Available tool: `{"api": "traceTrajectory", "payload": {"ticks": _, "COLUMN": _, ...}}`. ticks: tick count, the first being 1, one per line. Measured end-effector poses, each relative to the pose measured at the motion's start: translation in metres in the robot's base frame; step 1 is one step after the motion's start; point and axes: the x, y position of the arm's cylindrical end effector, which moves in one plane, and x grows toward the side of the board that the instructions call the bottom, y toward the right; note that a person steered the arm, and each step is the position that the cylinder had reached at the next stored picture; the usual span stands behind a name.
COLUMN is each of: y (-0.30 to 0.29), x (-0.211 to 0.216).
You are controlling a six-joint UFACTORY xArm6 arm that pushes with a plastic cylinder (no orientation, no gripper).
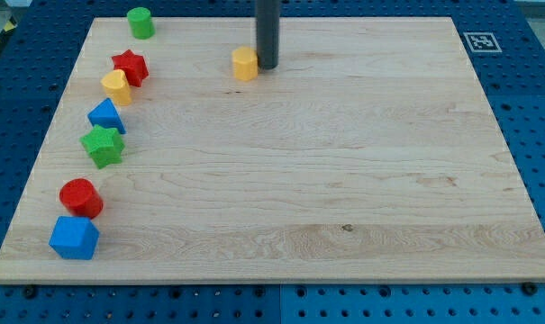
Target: Push the yellow hexagon towards the red star
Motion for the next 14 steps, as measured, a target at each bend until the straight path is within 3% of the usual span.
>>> {"api": "traceTrajectory", "payload": {"ticks": 1, "y": -0.024, "x": 0.001}}
{"api": "traceTrajectory", "payload": {"ticks": 3, "y": 0.002, "x": 0.038}}
{"api": "traceTrajectory", "payload": {"ticks": 4, "y": -0.017, "x": 0.038}}
{"api": "traceTrajectory", "payload": {"ticks": 8, "y": -0.079, "x": 0.027}}
{"api": "traceTrajectory", "payload": {"ticks": 10, "y": -0.034, "x": 0.021}}
{"api": "traceTrajectory", "payload": {"ticks": 12, "y": -0.032, "x": -0.003}}
{"api": "traceTrajectory", "payload": {"ticks": 14, "y": -0.087, "x": -0.005}}
